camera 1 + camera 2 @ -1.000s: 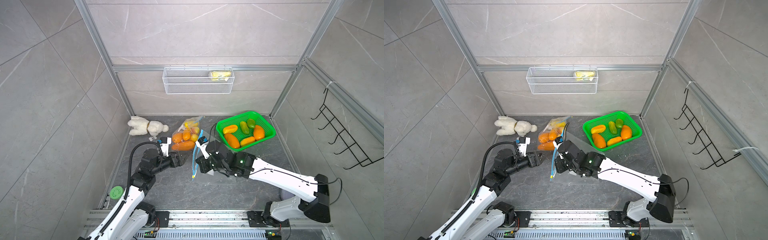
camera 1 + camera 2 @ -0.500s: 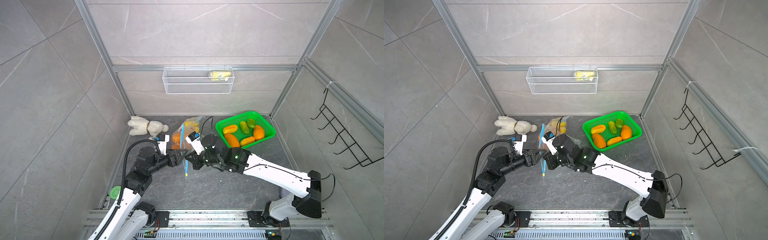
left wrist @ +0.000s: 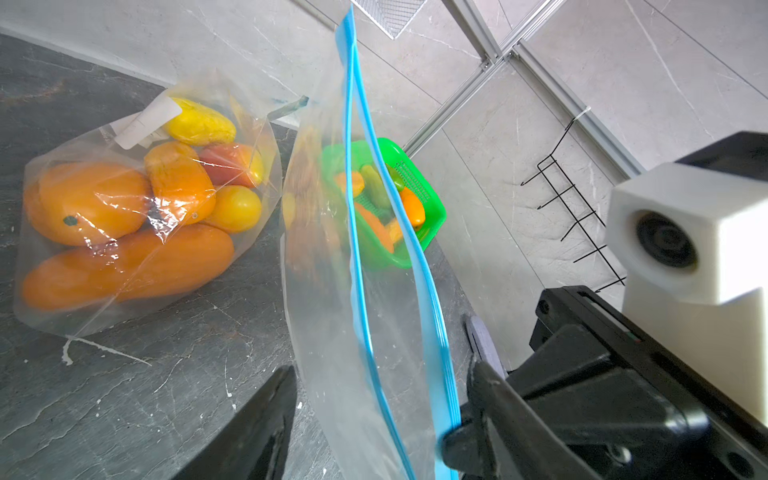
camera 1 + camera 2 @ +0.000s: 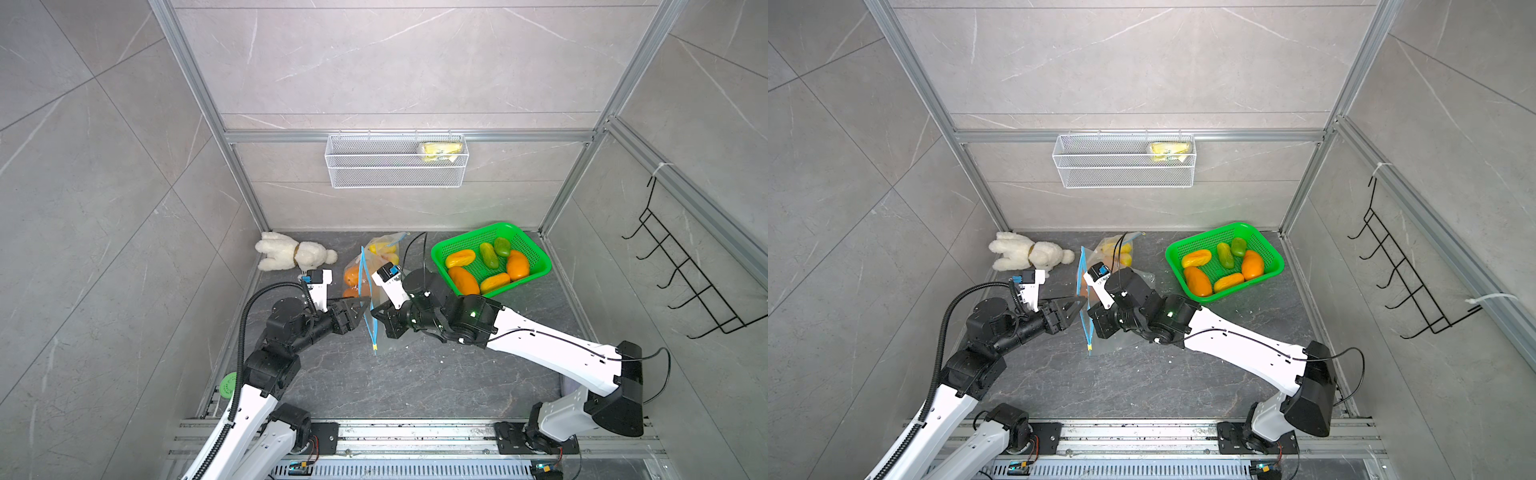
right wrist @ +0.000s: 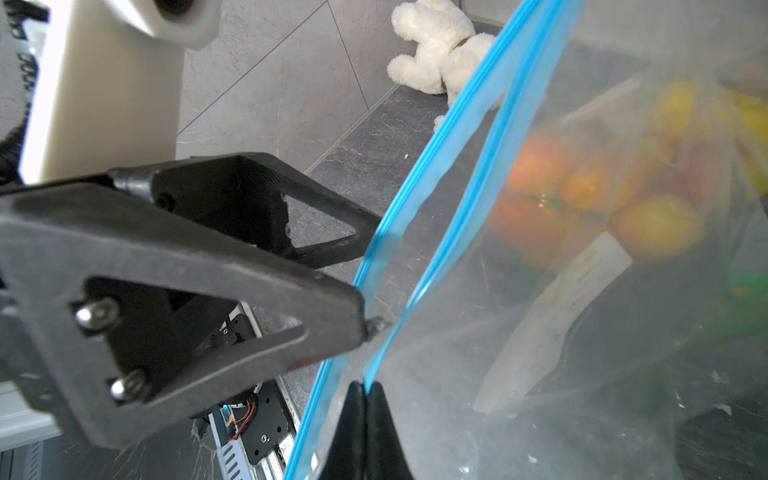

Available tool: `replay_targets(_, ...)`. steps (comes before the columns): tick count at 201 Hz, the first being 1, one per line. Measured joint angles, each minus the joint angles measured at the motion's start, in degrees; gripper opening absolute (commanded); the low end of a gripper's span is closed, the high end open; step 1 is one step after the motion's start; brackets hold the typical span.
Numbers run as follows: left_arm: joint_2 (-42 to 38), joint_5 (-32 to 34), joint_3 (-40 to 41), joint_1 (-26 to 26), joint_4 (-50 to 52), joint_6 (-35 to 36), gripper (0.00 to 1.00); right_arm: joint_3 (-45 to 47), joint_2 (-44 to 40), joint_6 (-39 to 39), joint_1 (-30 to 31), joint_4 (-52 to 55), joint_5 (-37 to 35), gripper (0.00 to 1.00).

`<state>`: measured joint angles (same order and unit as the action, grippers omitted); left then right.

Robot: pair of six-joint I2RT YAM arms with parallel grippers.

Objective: Place the mango in a zip-top bag and seal the zipper
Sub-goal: Pick up the zipper food storage bag at the center of the board.

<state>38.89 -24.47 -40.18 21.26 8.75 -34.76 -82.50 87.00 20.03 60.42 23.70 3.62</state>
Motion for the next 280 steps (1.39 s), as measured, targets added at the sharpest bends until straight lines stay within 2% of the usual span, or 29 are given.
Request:
replay_targets(23, -0.31, 0.13, 0.79, 0.00, -0.76, -0.48, 0.68, -0.02, 0.00, -0.20, 0.00, 0.00, -0.63, 0.00)
replay_targets(36, -0.02, 0.11, 1.60, 0.00, -1.57, -1.14, 0.60, 0.00, -0.02, -0.20, 0.00, 0.00, -0.83, 0.00)
replay_targets(53, 1.46, 0.02, 1.81, 0.00, -2.01, -1.64, 0.55, -0.02, -0.11, -0.20, 0.00, 0.00, -0.83, 0.00)
replay_targets(74, 4.42, 0.09, 1.79, 0.00, -2.56, -2.08, 0.31, 0.00, -0.44, -0.20, 0.00, 0.00, -0.85, 0.00)
replay_targets(90, 5.86, 1.11, 1.51, 0.00, -1.36, -1.46, 0.00, 0.00, -0.79, -0.20, 0.00, 0.02, -1.57, 0.00)
replay_targets(112, 5.86, 6.25, -2.38, 0.02, 5.18, -0.22, 0.00, 0.00, -1.55, -0.15, -0.02, 0.37, -5.05, 0.00)
replay_targets(137, 5.53, 12.61, -12.68, 0.00, 12.92, 2.71, 0.00, 0.44, -3.37, -0.15, -0.07, -0.13, -7.91, 0.00)
replay_targets(162, 7.50, 13.64, -22.82, 0.17, 16.41, 5.81, 0.00, 0.55, -4.52, 0.17, -0.11, -2.71, -7.91, 0.00)
replay_targets(178, 9.79, 13.90, -26.58, 1.66, 17.11, 7.13, 0.00, 1.79, -5.07, 0.98, -0.11, -4.98, -8.24, 0.00)
replay_targets(190, 12.50, 15.82, -27.65, 4.87, 17.46, 8.13, 0.00, 4.13, -6.01, 1.55, -0.20, -6.08, -9.11, 0.00)
replay_targets(205, 16.90, 19.37, -27.71, 11.41, 18.45, 9.09, 0.00, 8.98, -8.35, 2.54, -0.79, -6.82, -10.47, 0.00)
replay_targets(234, 28.17, 22.97, -27.41, 22.03, 17.03, 9.40, 0.00, 21.00, -16.31, 5.75, -4.74, -5.51, -13.64, 0.00)
replay_targets(251, 33.81, 23.04, -27.41, 25.40, 14.45, 8.96, 0.00, 25.64, -21.22, 7.06, -7.65, -2.89, -15.45, 0.00)
replay_targets(271, 39.54, 22.91, -27.67, 27.02, 11.08, 7.67, 0.00, 27.78, -25.35, 7.72, -11.47, 1.53, -16.57, 0.00)
replay_targets(280, 41.99, 22.88, -28.17, 27.23, 10.08, 6.99, 0.00, 27.78, -26.47, 7.67, -13.27, 3.56, -17.05, 0.12)
